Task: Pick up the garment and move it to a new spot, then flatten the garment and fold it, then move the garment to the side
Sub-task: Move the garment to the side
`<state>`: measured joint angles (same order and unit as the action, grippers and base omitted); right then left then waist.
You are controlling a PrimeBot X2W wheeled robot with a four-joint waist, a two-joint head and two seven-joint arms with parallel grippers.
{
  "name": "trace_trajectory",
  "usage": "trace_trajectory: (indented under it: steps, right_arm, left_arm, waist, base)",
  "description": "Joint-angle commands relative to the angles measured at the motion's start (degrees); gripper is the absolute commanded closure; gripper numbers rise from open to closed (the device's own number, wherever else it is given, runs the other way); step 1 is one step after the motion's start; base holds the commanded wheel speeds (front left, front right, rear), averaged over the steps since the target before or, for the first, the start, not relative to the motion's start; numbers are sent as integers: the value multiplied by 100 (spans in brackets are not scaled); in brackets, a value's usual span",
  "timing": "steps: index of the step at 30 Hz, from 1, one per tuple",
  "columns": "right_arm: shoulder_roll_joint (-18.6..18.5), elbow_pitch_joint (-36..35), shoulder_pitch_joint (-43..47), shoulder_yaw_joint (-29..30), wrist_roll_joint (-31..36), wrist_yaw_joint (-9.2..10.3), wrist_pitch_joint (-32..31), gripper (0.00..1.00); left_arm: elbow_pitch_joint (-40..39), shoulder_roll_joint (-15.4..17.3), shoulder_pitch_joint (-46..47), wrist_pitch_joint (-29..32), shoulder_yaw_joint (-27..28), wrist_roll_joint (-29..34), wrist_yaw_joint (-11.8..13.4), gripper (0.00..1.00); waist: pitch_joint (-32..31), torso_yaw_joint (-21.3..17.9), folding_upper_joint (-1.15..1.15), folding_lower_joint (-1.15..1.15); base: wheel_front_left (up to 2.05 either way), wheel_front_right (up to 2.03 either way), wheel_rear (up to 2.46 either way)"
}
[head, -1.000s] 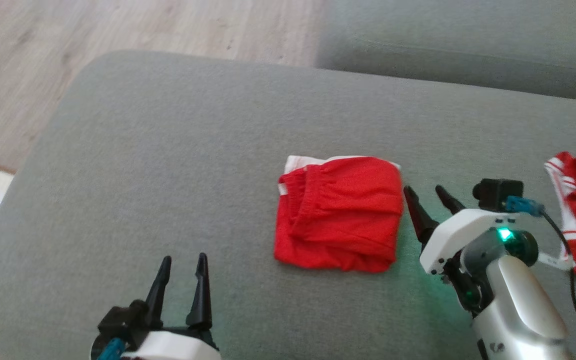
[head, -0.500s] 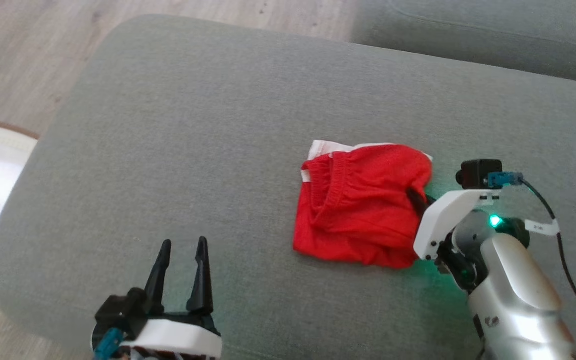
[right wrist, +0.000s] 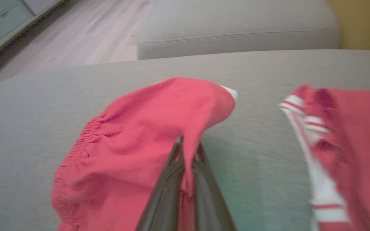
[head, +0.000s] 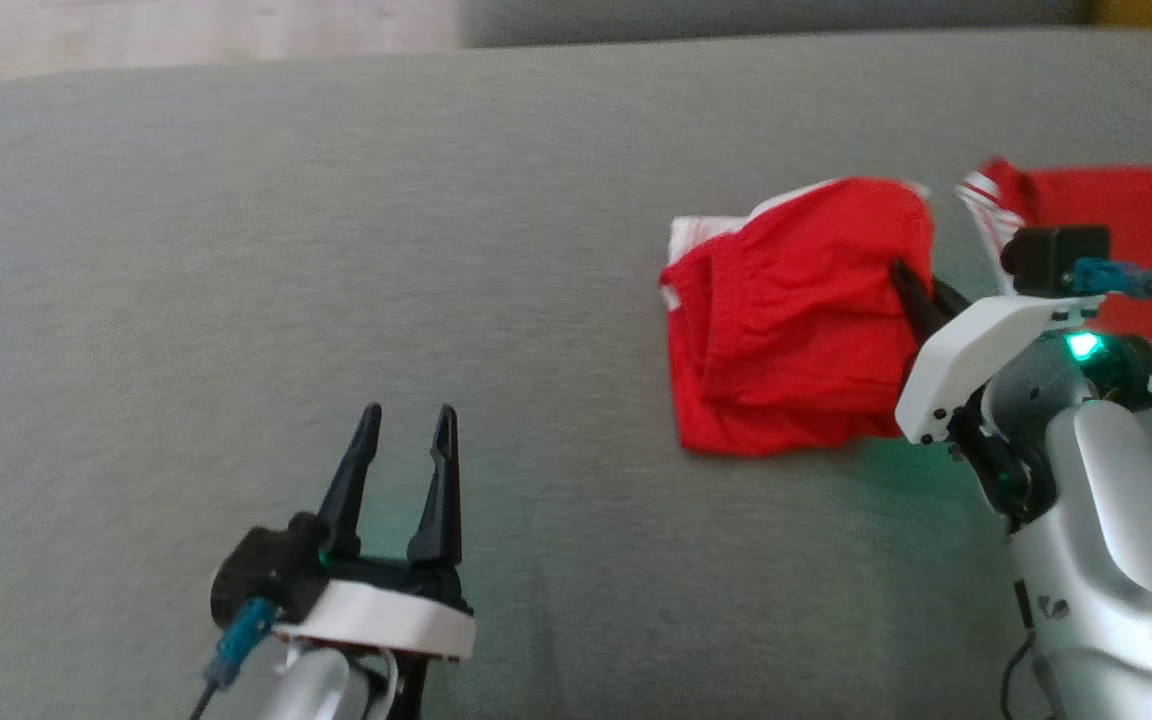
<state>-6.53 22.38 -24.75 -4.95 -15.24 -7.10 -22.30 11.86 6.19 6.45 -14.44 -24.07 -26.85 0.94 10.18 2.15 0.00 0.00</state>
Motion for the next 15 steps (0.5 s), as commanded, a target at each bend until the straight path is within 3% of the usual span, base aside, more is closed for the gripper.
trace_trajectory:
  steps: [1, 7, 15]
  right_arm:
    - [-23, -346, -7, -81, 42, -39, -42, 100]
    - [-4, -748, -27, -95, -48, -39, -67, 100]
    - [-174, -724, -540, -157, 62, -39, -68, 100]
  left_arm:
    - [-217, 53, 269, -32, 163, 74, -19, 0]
    - [-319, 180, 554, 107, 147, 172, -8, 0]
    - [-343, 196, 647, 201, 73, 179, 2, 0]
  waist:
    - [398, -778, 0, 0]
    - [679, -1341, 0, 0]
    - [775, -1240, 0, 0]
  base:
    - [0, 0, 0]
    - [0, 0, 0]
    - [0, 0, 0]
